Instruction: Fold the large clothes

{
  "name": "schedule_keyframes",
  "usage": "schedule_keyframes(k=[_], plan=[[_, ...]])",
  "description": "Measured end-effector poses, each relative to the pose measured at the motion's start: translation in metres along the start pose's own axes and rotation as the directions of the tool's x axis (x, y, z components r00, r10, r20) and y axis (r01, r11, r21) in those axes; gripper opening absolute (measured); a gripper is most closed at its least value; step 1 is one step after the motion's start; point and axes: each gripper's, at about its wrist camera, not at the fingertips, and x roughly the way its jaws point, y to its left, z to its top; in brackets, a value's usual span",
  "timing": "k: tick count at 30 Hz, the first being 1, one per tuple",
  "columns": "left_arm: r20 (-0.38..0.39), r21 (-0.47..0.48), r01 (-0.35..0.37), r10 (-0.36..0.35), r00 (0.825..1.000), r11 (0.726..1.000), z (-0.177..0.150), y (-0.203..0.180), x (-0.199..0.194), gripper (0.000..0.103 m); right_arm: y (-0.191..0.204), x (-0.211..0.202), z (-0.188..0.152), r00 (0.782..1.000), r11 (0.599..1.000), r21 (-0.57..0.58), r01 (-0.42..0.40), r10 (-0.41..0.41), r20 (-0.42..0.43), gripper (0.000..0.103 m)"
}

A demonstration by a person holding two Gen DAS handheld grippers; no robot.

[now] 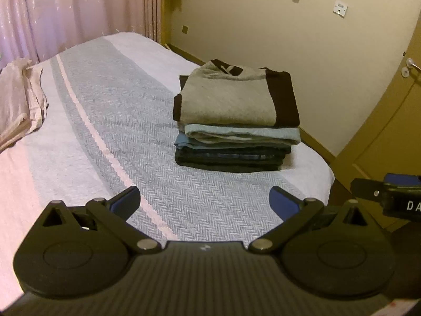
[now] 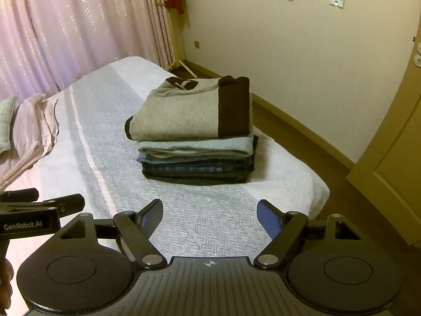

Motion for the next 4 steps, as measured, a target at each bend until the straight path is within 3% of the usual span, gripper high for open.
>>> schedule_keyframes(k=[4], plan=[[0.024, 0.014, -0.006, 0.006, 1.000, 1.000, -0.0024, -0.0039, -0.0040, 0.103, -0.0024, -0.0002, -0.0034, 1.000, 1.000, 0.007, 0.001, -0.001, -0.003, 0.076]])
